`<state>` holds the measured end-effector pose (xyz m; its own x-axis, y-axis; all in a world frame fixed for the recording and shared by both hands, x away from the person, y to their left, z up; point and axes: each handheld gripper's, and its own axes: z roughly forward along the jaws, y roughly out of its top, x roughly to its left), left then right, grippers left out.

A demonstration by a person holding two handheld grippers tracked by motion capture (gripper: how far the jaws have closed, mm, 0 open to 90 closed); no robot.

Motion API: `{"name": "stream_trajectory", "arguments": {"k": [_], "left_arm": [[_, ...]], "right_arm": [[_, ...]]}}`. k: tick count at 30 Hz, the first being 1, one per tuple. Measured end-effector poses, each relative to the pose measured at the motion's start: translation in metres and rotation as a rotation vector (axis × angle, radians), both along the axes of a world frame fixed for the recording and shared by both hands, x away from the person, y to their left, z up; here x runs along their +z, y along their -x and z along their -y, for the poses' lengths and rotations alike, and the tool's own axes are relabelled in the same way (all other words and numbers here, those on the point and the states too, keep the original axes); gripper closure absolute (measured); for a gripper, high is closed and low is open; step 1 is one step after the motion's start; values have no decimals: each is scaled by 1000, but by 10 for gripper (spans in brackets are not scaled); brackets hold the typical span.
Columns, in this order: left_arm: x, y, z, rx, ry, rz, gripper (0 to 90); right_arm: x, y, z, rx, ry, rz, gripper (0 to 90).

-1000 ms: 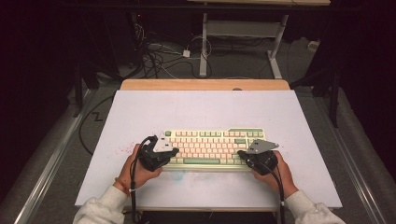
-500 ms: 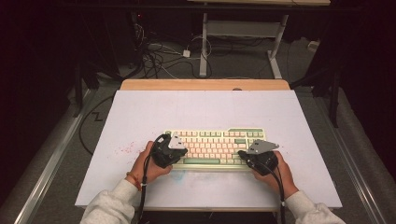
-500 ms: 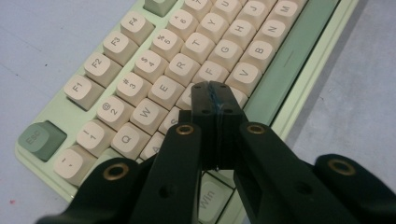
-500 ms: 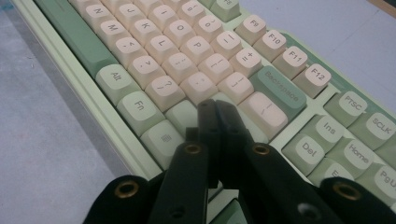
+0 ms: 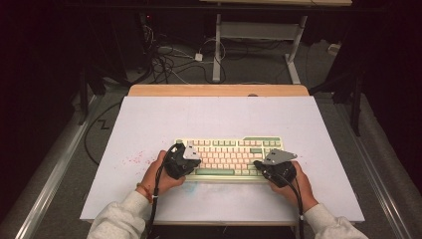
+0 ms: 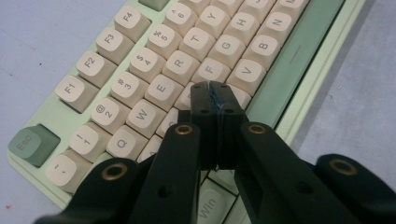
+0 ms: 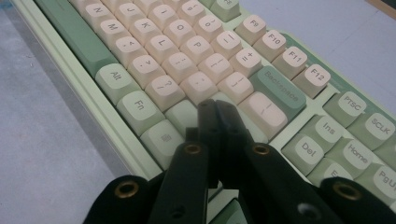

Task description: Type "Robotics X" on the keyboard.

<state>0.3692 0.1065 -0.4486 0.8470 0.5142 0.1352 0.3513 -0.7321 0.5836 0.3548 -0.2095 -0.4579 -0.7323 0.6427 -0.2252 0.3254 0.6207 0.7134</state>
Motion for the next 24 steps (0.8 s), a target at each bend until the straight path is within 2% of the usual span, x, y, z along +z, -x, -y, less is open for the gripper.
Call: {"name": "stream_trajectory", "arguments": {"k": [3, 12, 15, 24], "left_arm": [[1, 1, 2, -3, -17, 13, 870], [4, 2, -1, 5, -5, 32, 864], [6, 2, -2, 9, 10, 36, 862], [8, 5, -2, 4, 18, 74, 838]], "right_arm": [[0, 0, 0, 0, 1, 1, 900], [0, 0, -1, 1, 5, 3, 900], [0, 0, -1, 2, 6, 3, 900], [1, 2, -1, -4, 11, 12, 900]]}}
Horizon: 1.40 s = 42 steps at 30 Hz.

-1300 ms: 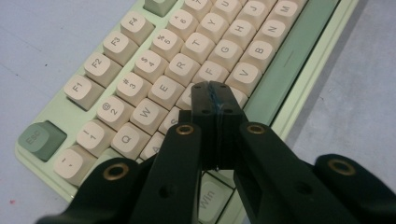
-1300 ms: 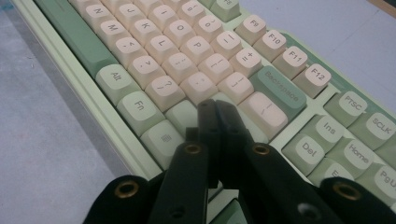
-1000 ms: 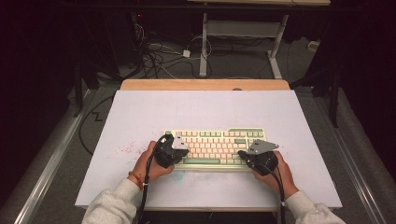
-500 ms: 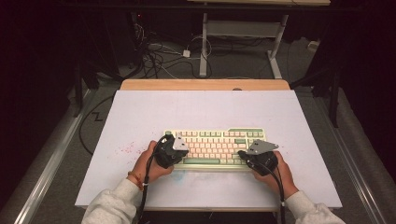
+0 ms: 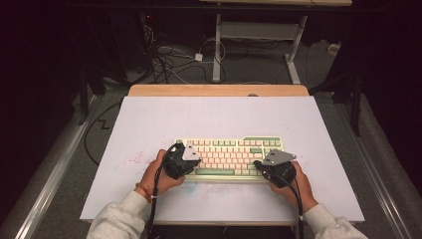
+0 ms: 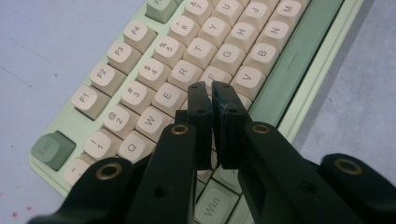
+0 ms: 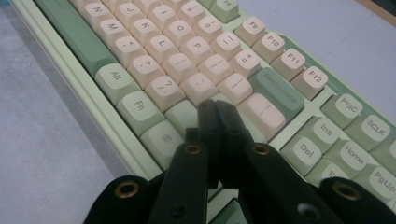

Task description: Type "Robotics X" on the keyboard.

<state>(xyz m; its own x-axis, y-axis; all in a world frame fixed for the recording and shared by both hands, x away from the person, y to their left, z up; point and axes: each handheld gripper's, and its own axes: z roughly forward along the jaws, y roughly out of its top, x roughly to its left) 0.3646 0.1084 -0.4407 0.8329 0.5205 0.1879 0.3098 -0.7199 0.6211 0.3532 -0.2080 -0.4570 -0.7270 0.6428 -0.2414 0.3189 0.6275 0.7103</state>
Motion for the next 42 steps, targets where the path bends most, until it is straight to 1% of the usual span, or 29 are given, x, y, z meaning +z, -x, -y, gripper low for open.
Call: {"name": "stream_trajectory", "arguments": {"k": [3, 8, 10, 12, 14, 16, 17, 19, 24, 25, 27, 29, 31, 33, 35, 38, 40, 42], "left_arm": [[1, 1, 0, 3, 6, 12, 829], [3, 2, 0, 2, 20, 28, 816], [3, 2, 0, 5, 21, 35, 798], [4, 2, -1, 3, 30, 34, 784], [5, 2, -1, 11, 40, 44, 751], [6, 2, -1, 4, 47, 49, 731], [7, 3, -1, 8, 51, 58, 711], [7, 2, -1, 17, 63, 64, 662], [8, 3, 0, 55, 64, 102, 544], [8, 4, 0, 52, 66, 100, 526], [7, 4, 1, 57, 67, 115, 489], [7, 5, 2, 56, 62, 121, 450], [7, 5, 2, 59, 61, 128, 427], [7, 6, 3, 66, 63, 135, 396], [6, 6, 3, 73, 58, 148, 380], [4, 8, 4, 66, 66, 147, 355], [4, 8, 5, 60, 61, 152, 338], [4, 9, 5, 60, 63, 154, 319]], "right_arm": [[1, 0, 0, 6, -4, -7, 900], [5, 2, -1, 14, -14, -2, 900], [6, 3, -1, 13, -18, -1, 900], [7, 3, -1, 15, -18, 1, 900], [9, 3, -1, 16, -22, 4, 900], [11, 4, 0, 14, -30, 9, 900], [12, 4, 0, 13, -34, 12, 900], [15, 4, 0, 12, -40, 17, 889], [21, 5, 2, 5, -65, 30, 852], [22, 5, 3, 3, -68, 33, 840], [23, 6, 3, -2, -72, 40, 803], [24, 6, 3, -9, -77, 46, 771], [24, 6, 3, -8, -73, 54, 713], [24, 7, 3, -6, -77, 57, 676], [24, 7, 3, 0, -85, 59, 618], [23, 7, 2, 6, -83, 61, 558], [22, 7, 1, -2, -80, 75, 504], [22, 7, 1, 2, -85, 78, 451]]}}
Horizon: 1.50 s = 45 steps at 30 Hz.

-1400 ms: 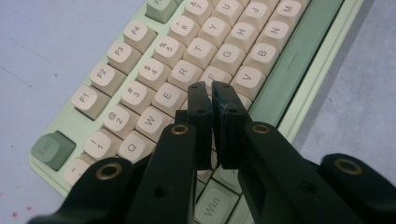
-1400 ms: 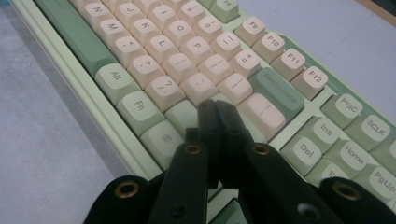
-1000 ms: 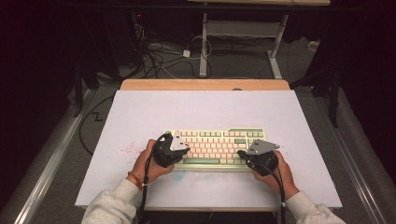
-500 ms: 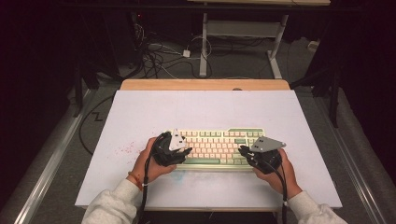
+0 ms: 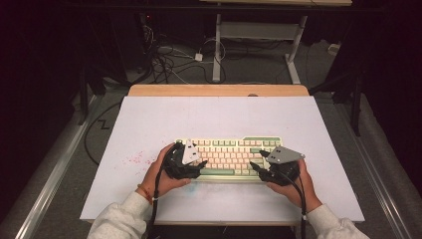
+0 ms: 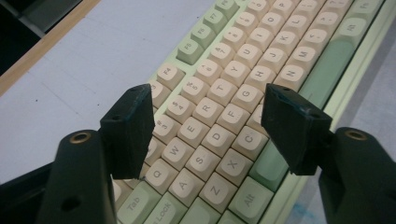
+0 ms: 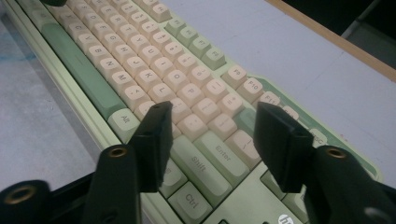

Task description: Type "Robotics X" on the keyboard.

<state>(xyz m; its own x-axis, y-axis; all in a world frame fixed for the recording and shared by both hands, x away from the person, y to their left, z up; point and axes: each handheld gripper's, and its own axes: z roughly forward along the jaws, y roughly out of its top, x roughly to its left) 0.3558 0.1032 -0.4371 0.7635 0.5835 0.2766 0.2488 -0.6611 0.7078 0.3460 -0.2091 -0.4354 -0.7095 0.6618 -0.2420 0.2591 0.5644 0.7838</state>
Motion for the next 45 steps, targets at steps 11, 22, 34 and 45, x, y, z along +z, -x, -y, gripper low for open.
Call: {"name": "stream_trajectory", "arguments": {"k": [11, 22, 34, 45], "left_arm": [[-1, 5, 3, -27, 12, 23, 176], [2, 10, 3, -15, 8, 65, 164], [8, 18, -2, 6, 22, 111, 164], [13, 24, -8, 21, 30, 151, 170]], "right_arm": [[-4, 1, -5, -23, 15, 27, 219], [-1, 6, -8, -24, 28, 60, 202], [9, 14, -4, -26, 19, 100, 207], [13, 16, -5, -31, 14, 115, 210]]}}
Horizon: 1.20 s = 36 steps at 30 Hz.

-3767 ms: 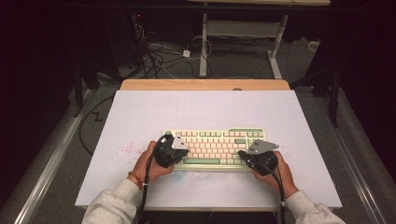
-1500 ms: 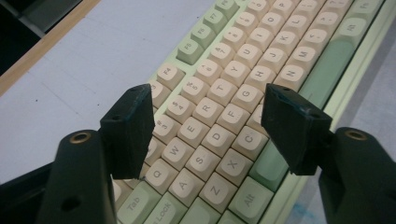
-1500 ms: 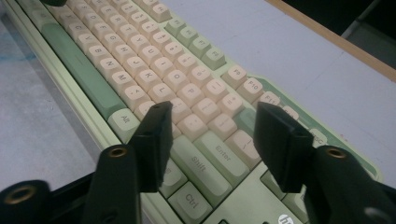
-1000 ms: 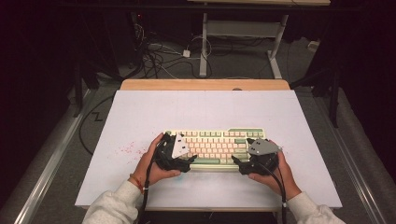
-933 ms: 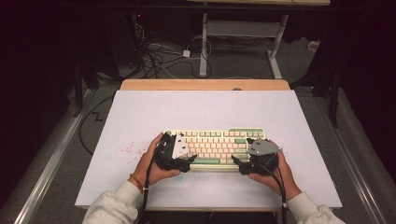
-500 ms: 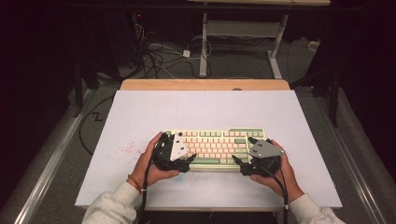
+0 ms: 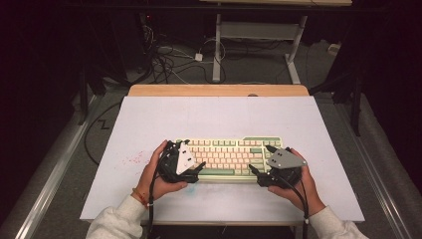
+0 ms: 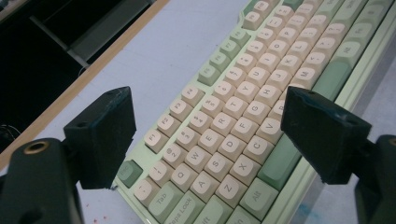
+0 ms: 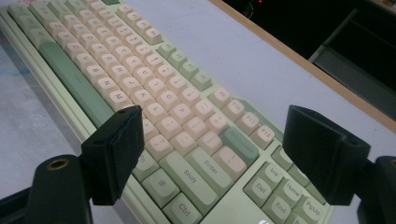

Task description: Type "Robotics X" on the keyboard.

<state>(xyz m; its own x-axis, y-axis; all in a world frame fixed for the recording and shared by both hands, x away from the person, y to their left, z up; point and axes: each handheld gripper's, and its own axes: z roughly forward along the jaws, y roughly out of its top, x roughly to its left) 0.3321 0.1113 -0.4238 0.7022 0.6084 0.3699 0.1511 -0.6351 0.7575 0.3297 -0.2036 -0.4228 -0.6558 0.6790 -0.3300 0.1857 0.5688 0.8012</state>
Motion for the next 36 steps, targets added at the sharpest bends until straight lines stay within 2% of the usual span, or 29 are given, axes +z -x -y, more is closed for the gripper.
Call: {"name": "stream_trajectory", "arguments": {"k": [8, 15, 36], "left_arm": [[4, 7, -1, -10, 0, 11, 168], [5, 13, -2, -5, -27, 22, 168], [4, 27, -23, 0, -34, 42, 165]], "right_arm": [[3, 4, -1, 8, -2, 12, 212], [4, 7, 1, 9, 9, 18, 212], [10, 18, 19, -14, 26, 44, 210]]}}
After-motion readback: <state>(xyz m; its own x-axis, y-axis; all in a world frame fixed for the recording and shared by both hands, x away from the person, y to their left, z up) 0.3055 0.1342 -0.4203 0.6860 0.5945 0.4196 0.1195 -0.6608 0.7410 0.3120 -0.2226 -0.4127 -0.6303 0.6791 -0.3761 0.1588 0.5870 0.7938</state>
